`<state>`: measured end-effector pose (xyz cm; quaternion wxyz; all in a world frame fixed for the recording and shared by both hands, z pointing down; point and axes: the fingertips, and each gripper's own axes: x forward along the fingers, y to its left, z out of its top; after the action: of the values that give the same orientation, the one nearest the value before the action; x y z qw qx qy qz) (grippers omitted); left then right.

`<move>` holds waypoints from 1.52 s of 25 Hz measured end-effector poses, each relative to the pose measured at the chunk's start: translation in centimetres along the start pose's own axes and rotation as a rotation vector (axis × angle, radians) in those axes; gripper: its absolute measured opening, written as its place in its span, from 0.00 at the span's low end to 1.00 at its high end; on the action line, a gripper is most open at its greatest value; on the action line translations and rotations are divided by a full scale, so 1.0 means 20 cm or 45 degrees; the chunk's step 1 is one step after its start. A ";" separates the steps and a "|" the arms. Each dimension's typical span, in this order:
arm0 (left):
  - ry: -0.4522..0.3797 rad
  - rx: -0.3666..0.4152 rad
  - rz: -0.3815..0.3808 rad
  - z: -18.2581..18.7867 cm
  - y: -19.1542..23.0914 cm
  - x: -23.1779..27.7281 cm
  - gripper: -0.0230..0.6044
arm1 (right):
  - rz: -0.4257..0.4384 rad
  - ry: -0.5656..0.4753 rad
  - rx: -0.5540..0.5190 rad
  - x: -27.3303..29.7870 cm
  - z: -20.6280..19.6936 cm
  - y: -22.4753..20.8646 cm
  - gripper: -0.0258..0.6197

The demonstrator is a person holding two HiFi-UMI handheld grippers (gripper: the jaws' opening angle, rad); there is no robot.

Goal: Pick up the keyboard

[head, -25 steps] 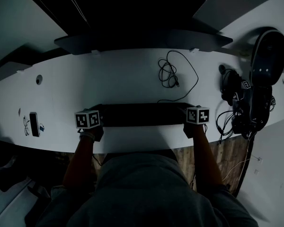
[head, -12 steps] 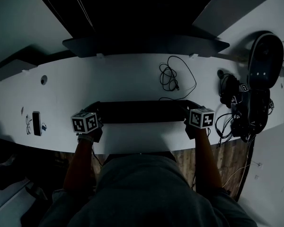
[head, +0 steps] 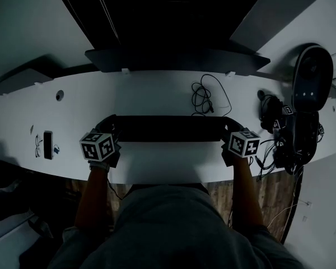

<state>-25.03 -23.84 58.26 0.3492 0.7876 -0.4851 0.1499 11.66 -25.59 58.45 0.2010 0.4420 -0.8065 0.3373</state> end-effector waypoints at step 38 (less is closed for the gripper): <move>-0.530 0.286 -0.032 0.90 -0.50 -0.55 0.42 | 0.011 -0.533 -0.269 -0.69 0.87 0.29 0.45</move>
<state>-23.57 -26.30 35.11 0.1538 0.8414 -0.5171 0.0331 13.59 -27.89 35.62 0.0732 0.4756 -0.8632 0.1530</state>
